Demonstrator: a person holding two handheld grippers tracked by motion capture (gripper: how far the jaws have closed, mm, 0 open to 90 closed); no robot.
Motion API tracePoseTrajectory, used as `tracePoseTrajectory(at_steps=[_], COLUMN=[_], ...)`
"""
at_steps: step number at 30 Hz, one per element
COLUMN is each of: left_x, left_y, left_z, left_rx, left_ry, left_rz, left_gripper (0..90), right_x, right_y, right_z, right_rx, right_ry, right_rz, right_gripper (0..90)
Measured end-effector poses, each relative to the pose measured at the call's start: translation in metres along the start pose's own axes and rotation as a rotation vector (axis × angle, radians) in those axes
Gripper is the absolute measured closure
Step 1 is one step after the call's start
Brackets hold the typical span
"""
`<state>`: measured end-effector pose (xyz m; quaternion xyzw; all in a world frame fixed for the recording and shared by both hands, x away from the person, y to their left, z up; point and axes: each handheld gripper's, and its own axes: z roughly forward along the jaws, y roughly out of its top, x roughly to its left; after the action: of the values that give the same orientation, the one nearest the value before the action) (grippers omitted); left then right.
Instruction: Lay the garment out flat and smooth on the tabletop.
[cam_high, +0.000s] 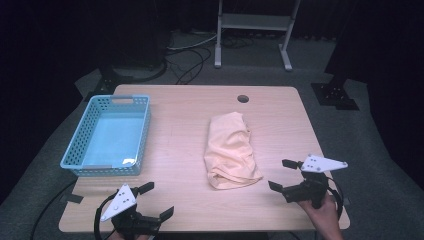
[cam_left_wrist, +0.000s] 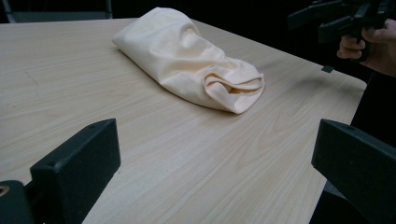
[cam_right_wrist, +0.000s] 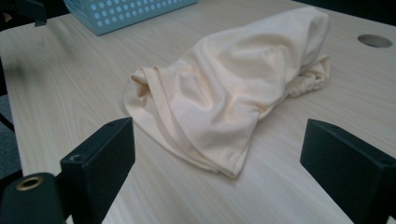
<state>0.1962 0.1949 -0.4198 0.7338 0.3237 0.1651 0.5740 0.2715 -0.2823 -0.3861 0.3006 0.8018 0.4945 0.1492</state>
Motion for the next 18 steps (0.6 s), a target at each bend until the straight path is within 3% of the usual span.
tracePoseTrajectory(at_steps=[4, 18], left_x=[0.0, 0.001], left_y=[0.0, -0.001], left_z=[0.0, 0.002], left_rx=[0.001, 0.006], left_ry=[0.0, -0.004], left_rz=[-0.002, -0.001], left_gripper=[0.5, 0.4], right_x=[-0.001, -0.016], right_y=[0.012, 0.047], right_z=[0.015, 0.06], right_rx=[-0.004, 0.025], right_ry=[0.004, 0.043], right_rz=[-0.015, 0.002], right_gripper=[9.6, 9.6])
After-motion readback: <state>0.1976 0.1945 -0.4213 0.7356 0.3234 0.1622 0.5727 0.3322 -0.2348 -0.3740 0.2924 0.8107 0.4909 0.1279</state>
